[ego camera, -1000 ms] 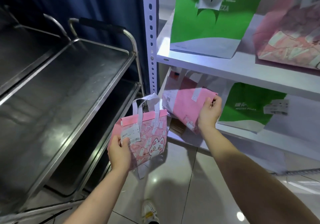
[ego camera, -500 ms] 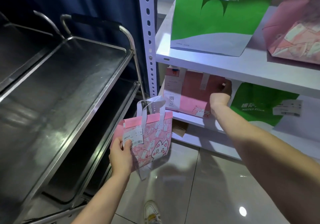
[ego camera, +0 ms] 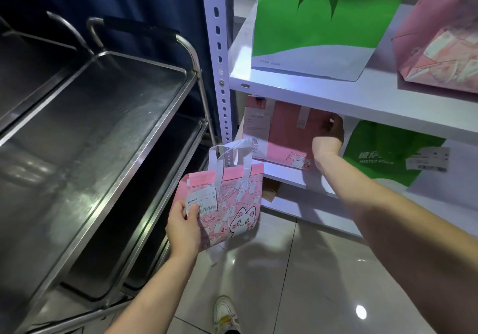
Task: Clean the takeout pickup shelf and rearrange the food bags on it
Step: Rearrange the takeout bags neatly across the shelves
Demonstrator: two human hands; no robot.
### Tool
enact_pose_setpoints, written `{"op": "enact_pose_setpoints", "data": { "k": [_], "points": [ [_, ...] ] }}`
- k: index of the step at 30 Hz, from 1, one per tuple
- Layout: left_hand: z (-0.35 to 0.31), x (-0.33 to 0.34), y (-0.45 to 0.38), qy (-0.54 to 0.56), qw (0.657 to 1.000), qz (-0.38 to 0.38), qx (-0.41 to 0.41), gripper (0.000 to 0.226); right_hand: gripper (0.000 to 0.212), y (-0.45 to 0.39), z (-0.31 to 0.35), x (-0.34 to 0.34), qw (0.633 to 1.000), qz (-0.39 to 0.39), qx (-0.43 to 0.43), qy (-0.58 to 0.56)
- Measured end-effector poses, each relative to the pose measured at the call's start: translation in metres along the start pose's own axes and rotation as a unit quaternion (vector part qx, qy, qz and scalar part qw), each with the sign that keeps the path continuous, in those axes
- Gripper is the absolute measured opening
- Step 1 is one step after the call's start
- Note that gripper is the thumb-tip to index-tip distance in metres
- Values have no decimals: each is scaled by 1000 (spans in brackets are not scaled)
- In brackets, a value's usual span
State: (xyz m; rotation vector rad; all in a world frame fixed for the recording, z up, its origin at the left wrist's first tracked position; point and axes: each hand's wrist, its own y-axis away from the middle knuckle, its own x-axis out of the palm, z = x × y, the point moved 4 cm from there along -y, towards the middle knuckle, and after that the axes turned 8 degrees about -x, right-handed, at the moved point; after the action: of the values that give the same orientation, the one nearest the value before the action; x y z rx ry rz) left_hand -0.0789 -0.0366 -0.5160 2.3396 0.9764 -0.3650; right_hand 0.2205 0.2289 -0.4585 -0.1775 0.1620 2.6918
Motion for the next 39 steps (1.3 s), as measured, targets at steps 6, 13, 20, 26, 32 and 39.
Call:
{"op": "enact_pose_setpoints", "data": {
  "k": [6,13,20,26,32,39],
  "points": [
    [-6,-1,14,6,1000,-5,4,12,60,10,-13,-10,999,10,-19,45],
    [-11,-4,39,35,999,16,2,5,35,56,-35,-41,998,51,-30,37],
    [-22,0,84,53,998,27,8,9,29,130,-60,-92,993,115,-13,17],
    [-39,23,143,68,995,71,15,5,26,166,-67,-159,988,156,8,17],
    [-53,69,212,70,987,146,12,4,16,176,-58,-259,997,73,18,-13],
    [-69,144,280,35,971,233,42,9,9,160,-57,-369,998,-31,44,-43]
  ]
}}
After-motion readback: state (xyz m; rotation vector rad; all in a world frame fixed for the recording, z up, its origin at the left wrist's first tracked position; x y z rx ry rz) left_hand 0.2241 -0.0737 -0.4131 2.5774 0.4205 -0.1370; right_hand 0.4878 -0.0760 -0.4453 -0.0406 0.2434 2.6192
